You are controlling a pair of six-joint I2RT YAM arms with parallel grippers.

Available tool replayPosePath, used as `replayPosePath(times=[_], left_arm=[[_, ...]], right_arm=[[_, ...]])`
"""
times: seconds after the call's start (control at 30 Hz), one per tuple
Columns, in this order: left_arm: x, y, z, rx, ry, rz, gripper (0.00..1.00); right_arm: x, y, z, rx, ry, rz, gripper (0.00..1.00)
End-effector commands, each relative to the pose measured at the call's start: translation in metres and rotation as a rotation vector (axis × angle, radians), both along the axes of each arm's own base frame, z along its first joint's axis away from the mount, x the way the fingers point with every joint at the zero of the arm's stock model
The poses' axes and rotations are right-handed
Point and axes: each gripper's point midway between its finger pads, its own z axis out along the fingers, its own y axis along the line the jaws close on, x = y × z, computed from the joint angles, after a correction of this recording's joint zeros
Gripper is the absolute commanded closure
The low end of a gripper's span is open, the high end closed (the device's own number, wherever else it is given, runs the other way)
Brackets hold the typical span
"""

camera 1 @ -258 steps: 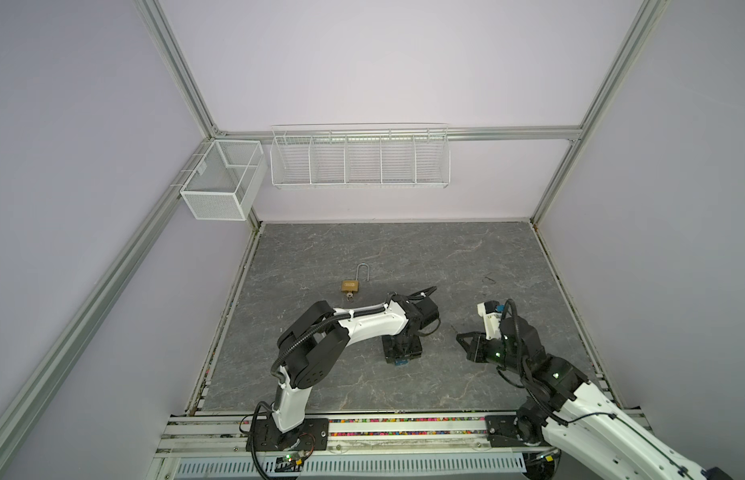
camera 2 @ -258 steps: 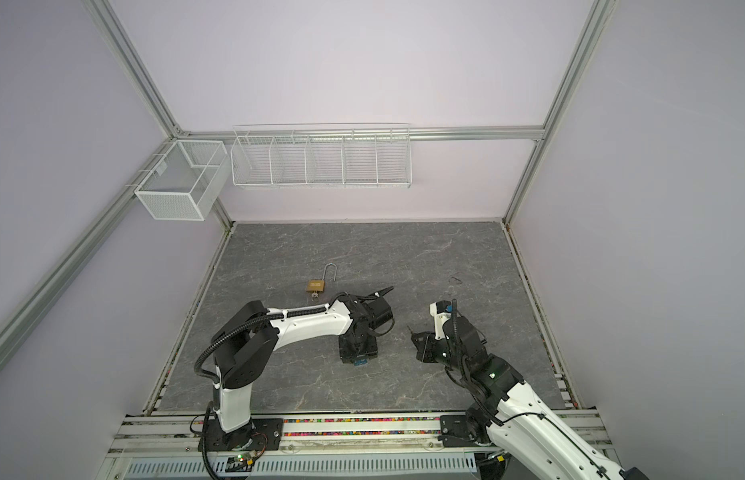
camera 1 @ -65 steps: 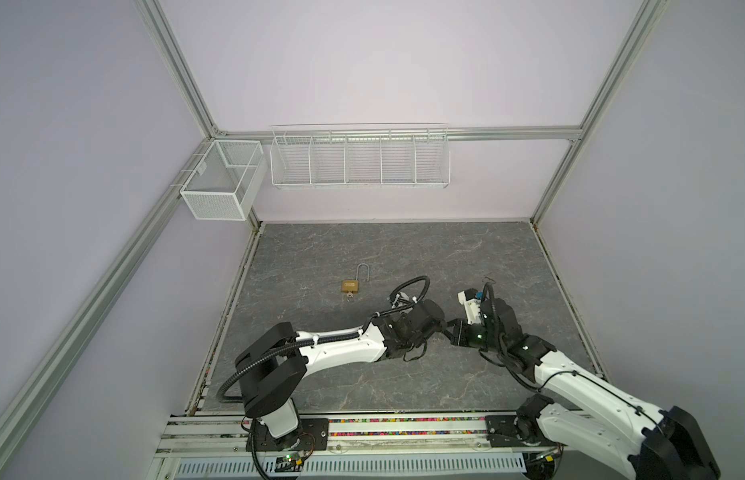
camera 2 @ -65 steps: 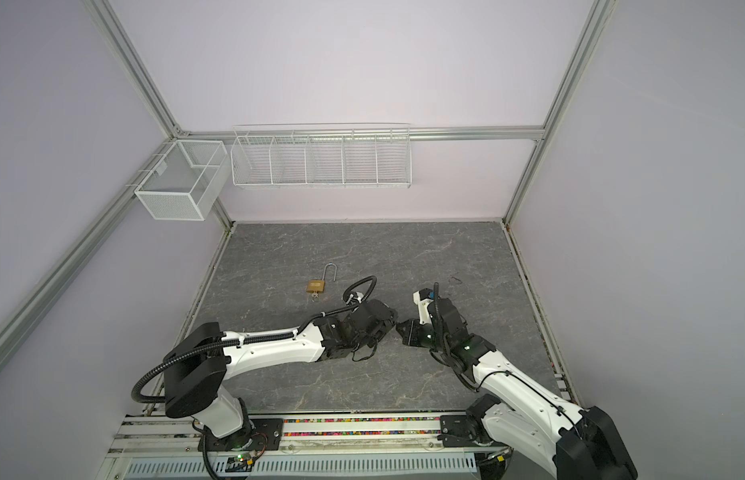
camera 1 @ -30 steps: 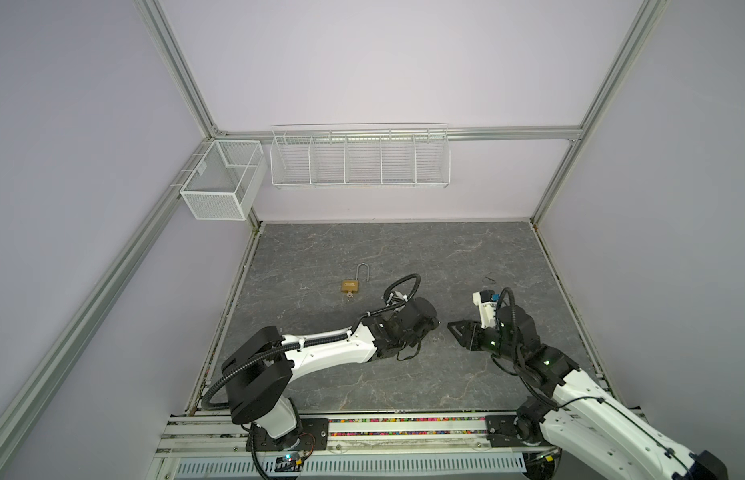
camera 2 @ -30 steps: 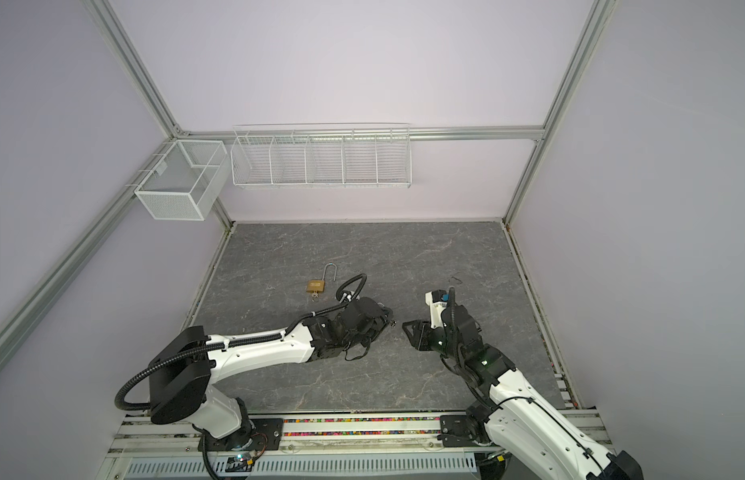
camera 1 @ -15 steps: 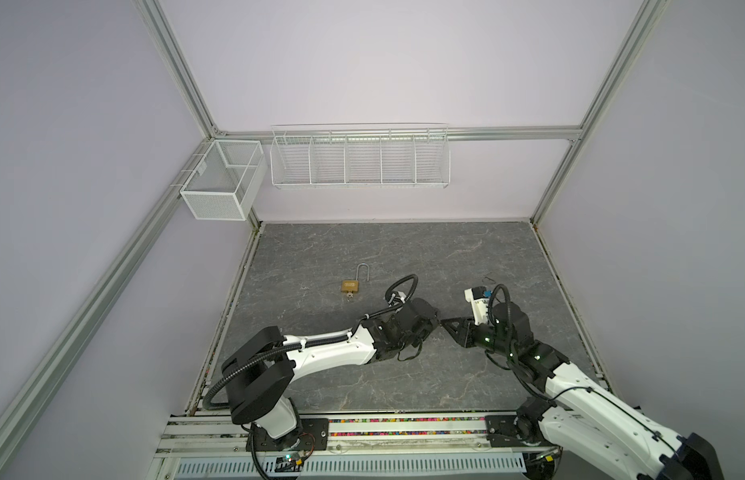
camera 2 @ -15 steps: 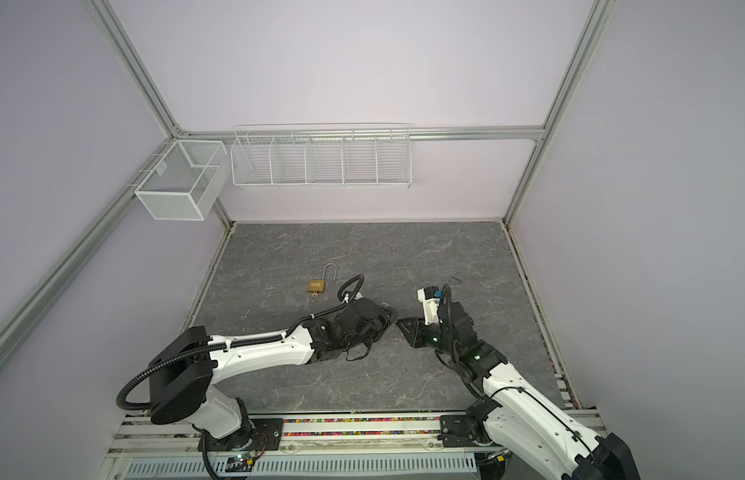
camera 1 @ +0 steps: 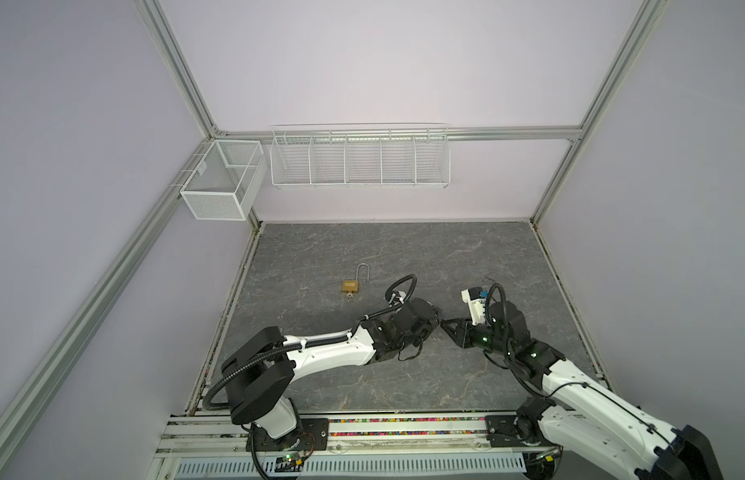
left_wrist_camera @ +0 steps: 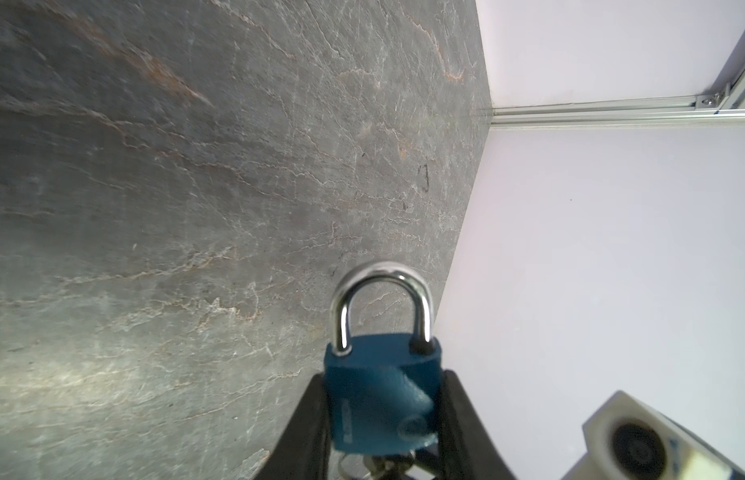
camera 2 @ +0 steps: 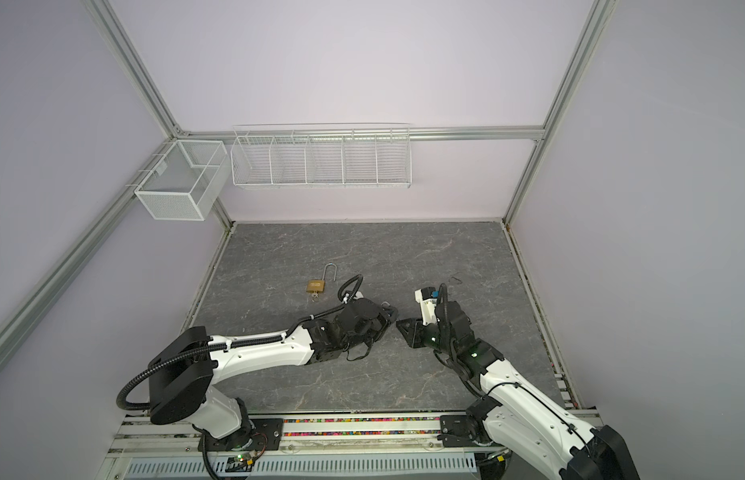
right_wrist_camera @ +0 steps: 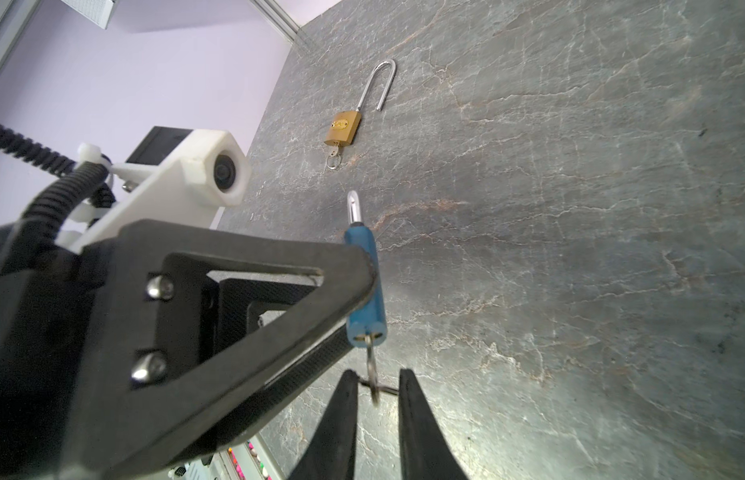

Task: Unlock with the key

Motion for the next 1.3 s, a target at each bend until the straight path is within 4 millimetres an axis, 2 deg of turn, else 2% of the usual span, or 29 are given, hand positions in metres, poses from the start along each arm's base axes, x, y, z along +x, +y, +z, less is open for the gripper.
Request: replayPosePath(times=[0.0, 0.37, 0.63, 0.73, 0.97, 1.27], left_arm=[[-0.001, -0.004, 0.020, -0.072, -0.027, -0.001, 1.00], [-0.007, -0.005, 0.020, -0.113, -0.094, -0.008, 1.00], [-0.006, -0.006, 0.046, -0.191, -0.239, -0.017, 1.00], [-0.006, -0.006, 0.051, -0.188, -0.255, -0.022, 1.00], [-0.006, -0.006, 0.069, -0.241, -0.374, -0.031, 1.00], [-0.013, -0.010, 0.112, -0.285, -0.592, -0.110, 1.00]], right_arm=[[0.004, 0.005, 0.009, 0.024, -0.024, 0.016, 0.92], [0.005, 0.008, 0.017, 0.067, -0.020, 0.010, 0.94], [0.009, 0.016, 0.013, 0.172, 0.046, 0.003, 0.94], [0.010, 0.018, 0.013, 0.211, 0.063, -0.004, 0.94], [0.011, 0.021, 0.024, 0.306, 0.091, -0.009, 0.94], [0.012, 0.022, 0.034, 0.412, 0.144, -0.041, 0.94]])
